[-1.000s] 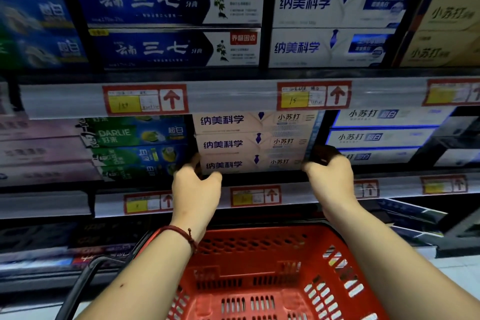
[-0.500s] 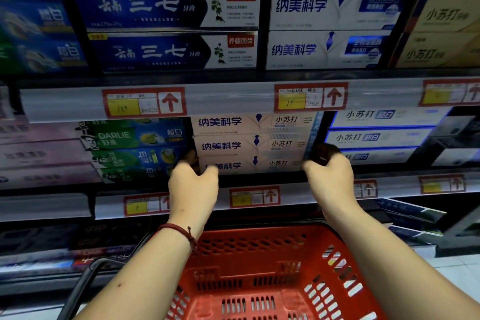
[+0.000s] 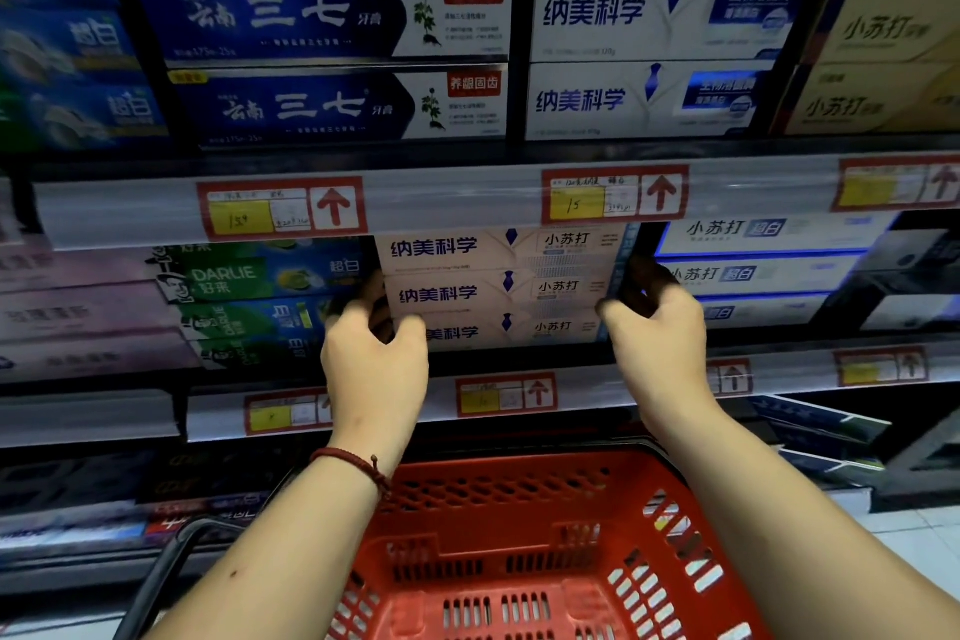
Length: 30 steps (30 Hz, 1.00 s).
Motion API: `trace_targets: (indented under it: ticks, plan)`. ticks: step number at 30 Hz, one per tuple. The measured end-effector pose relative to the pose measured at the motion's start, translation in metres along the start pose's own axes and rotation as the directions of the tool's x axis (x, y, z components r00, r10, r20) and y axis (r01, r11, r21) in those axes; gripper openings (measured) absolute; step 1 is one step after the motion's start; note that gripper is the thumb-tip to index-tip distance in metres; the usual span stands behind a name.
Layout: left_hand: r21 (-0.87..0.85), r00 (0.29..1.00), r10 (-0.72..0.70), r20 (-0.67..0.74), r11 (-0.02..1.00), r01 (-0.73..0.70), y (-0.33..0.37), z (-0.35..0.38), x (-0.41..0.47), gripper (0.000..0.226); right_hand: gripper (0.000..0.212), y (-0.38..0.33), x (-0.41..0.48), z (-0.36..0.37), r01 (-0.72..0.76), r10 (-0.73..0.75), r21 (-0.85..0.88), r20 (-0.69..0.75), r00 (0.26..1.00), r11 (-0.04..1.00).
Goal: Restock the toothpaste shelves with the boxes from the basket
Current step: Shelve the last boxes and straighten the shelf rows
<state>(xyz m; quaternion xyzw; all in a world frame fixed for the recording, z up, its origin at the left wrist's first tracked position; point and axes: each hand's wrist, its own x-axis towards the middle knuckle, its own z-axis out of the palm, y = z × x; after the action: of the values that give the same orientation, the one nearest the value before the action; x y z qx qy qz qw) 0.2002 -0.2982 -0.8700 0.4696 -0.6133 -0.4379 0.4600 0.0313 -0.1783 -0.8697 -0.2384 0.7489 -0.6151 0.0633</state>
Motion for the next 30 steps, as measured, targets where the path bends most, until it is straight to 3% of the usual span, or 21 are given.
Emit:
trace_targets:
  ticks: [7, 10, 16, 20, 24, 30]
  plan:
    - [0.0, 1.0, -0.004, 0.016, 1.0, 0.004, -0.004, 0.0, 0.002, 0.038, 0.051, -0.001, 0.003, -0.002, -0.006, 0.006, 0.034, 0.013, 1.0, 0.999]
    - [0.009, 0.999, -0.016, 0.032, 1.0, 0.016, -0.004, -0.002, 0.004, 0.044, 0.049, -0.003, 0.003, -0.001, -0.016, 0.015, 0.03, 0.025, 1.0, 0.999]
    - [0.015, 0.997, -0.043, 0.059, 0.999, 0.042, -0.01, -0.017, 0.006, 0.04, 0.06, -0.015, -0.015, 0.007, -0.051, 0.049, -0.061, -0.035, 0.998, 0.997]
    - [0.048, 0.996, -0.051, 0.076, 0.998, 0.047, -0.017, -0.035, 0.004, 0.024, 0.058, -0.025, -0.039, 0.02, -0.064, 0.062, -0.052, -0.045, 0.997, 0.997]
    - [0.081, 0.999, -0.033, 0.025, 0.996, 0.031, -0.027, -0.064, 0.011, 0.024, 0.04, -0.037, -0.064, 0.041, -0.008, 0.016, -0.067, 0.13, 0.991, 0.998]
    - [0.139, 0.989, -0.093, -0.116, 0.984, 0.109, -0.043, -0.115, 0.039, 0.053, 0.05, -0.046, -0.098, 0.084, 0.078, -0.018, -0.116, 0.449, 0.893, 0.99]
